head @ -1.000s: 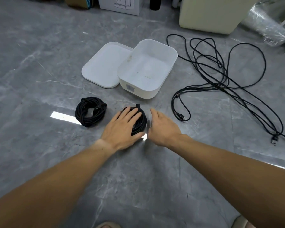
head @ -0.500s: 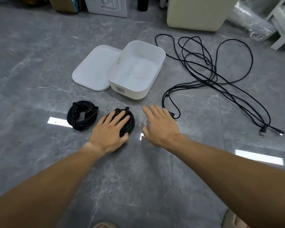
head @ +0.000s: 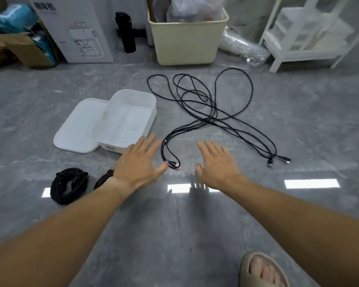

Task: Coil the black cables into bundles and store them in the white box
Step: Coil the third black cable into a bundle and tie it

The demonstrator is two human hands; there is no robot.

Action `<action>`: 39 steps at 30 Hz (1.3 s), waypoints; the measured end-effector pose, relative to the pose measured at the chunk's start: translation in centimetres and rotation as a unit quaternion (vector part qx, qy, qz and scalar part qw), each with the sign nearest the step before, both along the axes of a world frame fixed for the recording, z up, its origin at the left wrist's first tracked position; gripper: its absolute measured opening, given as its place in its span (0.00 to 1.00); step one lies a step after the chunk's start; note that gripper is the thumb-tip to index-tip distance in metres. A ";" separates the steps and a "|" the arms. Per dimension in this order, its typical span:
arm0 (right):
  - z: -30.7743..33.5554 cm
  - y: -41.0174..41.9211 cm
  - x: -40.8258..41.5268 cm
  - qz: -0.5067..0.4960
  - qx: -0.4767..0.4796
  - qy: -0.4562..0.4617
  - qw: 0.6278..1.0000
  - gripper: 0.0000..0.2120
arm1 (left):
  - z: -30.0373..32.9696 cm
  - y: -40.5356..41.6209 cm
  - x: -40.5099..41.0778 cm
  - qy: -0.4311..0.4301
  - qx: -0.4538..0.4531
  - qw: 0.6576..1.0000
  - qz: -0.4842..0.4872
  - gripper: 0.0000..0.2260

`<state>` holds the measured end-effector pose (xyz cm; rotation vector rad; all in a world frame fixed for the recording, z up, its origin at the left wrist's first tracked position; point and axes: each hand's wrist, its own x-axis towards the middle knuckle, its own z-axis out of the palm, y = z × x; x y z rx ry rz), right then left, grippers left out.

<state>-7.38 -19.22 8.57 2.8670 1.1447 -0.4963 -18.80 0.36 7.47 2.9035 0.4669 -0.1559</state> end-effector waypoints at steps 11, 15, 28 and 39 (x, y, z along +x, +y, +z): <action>-2.5 -3.3 3.1 -0.099 0.064 0.097 0.988 0.30 | -3.3 -4.0 6.6 0.136 -0.155 0.968 0.146 0.41; -6.6 -0.8 2.6 -0.050 0.081 0.128 0.987 0.31 | -6.5 -3.5 8.4 0.100 -0.232 0.944 0.210 0.38; -14.2 5.5 0.7 -0.014 0.169 0.032 0.985 0.19 | -10.5 -0.1 11.5 0.020 -0.212 0.948 0.236 0.27; -11.9 7.0 0.3 -0.047 0.115 0.130 0.984 0.16 | -10.6 -0.7 10.5 -0.017 -0.399 0.858 0.322 0.25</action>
